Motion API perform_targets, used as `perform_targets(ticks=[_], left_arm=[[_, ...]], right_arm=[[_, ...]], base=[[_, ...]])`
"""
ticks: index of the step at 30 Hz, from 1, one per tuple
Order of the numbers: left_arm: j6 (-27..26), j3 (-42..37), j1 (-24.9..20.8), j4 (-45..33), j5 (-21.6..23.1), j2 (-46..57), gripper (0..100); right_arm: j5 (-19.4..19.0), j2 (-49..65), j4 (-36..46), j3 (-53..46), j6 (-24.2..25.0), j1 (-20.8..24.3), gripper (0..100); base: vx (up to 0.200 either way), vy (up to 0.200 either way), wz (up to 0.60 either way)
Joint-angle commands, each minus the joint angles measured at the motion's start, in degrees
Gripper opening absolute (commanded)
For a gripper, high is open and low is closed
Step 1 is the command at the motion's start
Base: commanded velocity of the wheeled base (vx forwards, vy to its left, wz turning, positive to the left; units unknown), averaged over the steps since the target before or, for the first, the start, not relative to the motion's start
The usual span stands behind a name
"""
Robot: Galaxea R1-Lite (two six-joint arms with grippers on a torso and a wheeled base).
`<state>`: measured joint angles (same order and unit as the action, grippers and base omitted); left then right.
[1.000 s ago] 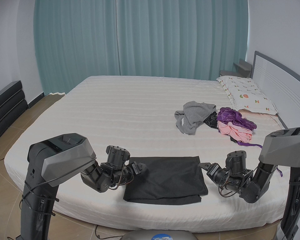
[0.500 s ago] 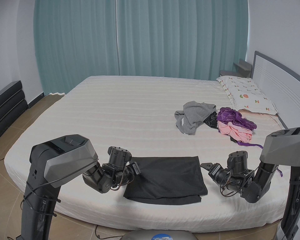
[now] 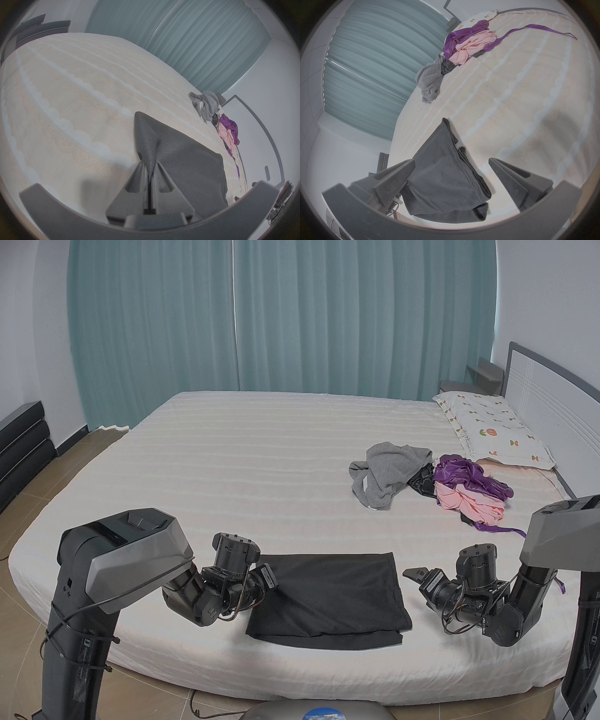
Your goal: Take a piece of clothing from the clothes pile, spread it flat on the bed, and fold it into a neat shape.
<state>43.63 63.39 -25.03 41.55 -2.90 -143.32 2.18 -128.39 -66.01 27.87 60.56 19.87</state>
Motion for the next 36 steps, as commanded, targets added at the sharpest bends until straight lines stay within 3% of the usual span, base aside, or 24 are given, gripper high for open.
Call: perform_targets(ticks=[1,8,36], left_arm=[[0.1,0.0,0.0,-0.1,0.0,0.2,0],[2.0,-0.1,0.1,-0.1,-0.1,0.7,0],[3.0,-1.3,2.9,-0.6,0.6,3.4,0]], right_arm=[[-0.1,-0.5,-0.1,-0.1,0.0,0.0,100],[-0.1,-0.5,-0.1,-0.3,0.0,0.0,100],[-0.1,-0.6,0.0,-0.3,0.0,-0.6,100]], base=[[0.000,0.000,0.00],[0.000,0.000,0.00],[0.000,0.200,0.00]])
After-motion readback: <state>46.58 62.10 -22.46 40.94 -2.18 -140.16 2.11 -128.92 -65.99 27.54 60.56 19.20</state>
